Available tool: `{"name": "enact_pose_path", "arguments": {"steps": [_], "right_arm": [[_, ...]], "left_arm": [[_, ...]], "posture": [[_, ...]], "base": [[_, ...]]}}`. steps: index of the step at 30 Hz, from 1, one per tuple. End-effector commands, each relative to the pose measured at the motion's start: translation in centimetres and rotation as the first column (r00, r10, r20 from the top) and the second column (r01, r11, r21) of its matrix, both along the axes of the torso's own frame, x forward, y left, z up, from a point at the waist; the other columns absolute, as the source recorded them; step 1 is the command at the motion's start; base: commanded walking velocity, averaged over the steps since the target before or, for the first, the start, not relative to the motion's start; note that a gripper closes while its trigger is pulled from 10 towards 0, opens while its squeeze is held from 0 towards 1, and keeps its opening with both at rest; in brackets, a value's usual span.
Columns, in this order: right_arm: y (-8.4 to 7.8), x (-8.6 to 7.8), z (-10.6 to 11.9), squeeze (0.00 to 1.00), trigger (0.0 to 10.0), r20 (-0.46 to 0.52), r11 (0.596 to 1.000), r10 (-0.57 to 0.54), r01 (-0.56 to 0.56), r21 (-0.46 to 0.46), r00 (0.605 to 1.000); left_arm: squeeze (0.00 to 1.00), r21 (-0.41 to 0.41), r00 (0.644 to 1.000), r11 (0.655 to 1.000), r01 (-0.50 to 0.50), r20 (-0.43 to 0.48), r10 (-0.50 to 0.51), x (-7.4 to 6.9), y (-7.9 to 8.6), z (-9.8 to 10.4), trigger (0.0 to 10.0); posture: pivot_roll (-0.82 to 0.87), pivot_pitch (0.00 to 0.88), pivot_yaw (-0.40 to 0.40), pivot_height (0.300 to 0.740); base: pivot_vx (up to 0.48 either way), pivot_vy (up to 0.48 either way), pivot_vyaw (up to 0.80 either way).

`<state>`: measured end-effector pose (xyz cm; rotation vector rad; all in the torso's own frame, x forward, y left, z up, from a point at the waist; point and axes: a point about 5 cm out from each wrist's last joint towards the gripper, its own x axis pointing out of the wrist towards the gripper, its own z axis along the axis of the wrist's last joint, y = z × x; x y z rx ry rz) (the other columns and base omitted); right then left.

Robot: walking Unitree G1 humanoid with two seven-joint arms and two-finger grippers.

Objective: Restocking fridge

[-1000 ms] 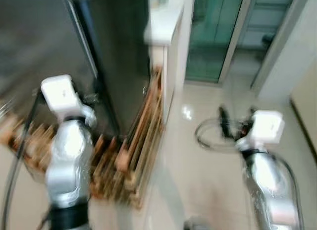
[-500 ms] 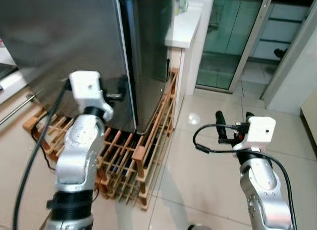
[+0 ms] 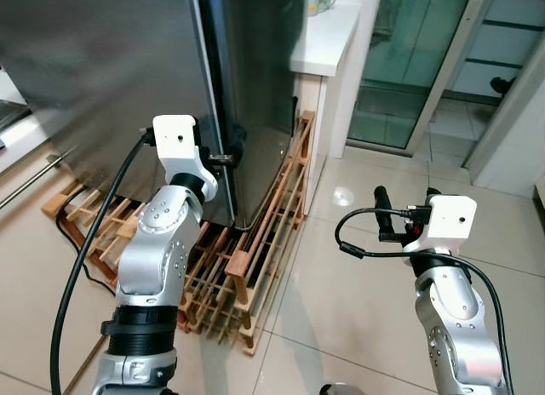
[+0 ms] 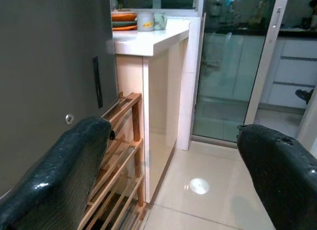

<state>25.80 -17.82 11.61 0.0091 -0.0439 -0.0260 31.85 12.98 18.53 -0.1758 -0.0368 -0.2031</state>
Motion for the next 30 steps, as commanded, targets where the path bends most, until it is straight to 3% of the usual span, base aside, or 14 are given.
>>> {"name": "enact_pose_path", "arguments": {"steps": [1, 17, 30], "right_arm": [[0.1, 0.2, 0.0, 0.0, 10.0, 0.004, 1.0, 0.002, -0.002, 0.003, 1.0], [0.0, 0.5, -0.3, 0.0, 10.0, -0.004, 1.0, 0.007, -0.007, -0.002, 1.0], [-0.3, 0.4, -0.6, 0.0, 10.0, -0.006, 1.0, 0.0, 0.0, -0.016, 1.0]], "left_arm": [[0.0, -0.004, 1.0, 1.0, 0.024, -0.016, -0.024, -0.2, -0.3, -0.1, 10.0], [0.0, 0.009, 0.992, 0.993, 0.116, -0.06, -0.116, -1.2, -0.9, -0.4, 10.0], [0.0, 0.026, 0.988, 0.988, 0.154, -0.022, -0.154, -0.2, -1.5, 0.0, 10.0]], "posture": [[-0.08, 0.0, 0.052, 0.74], [-0.07, 0.0, 0.049, 0.74], [-0.09, 0.0, 0.053, 0.74]], "base": [[0.0, 0.0, 0.0], [0.0, 0.0, 0.0], [0.0, 0.0, 0.0]]}}
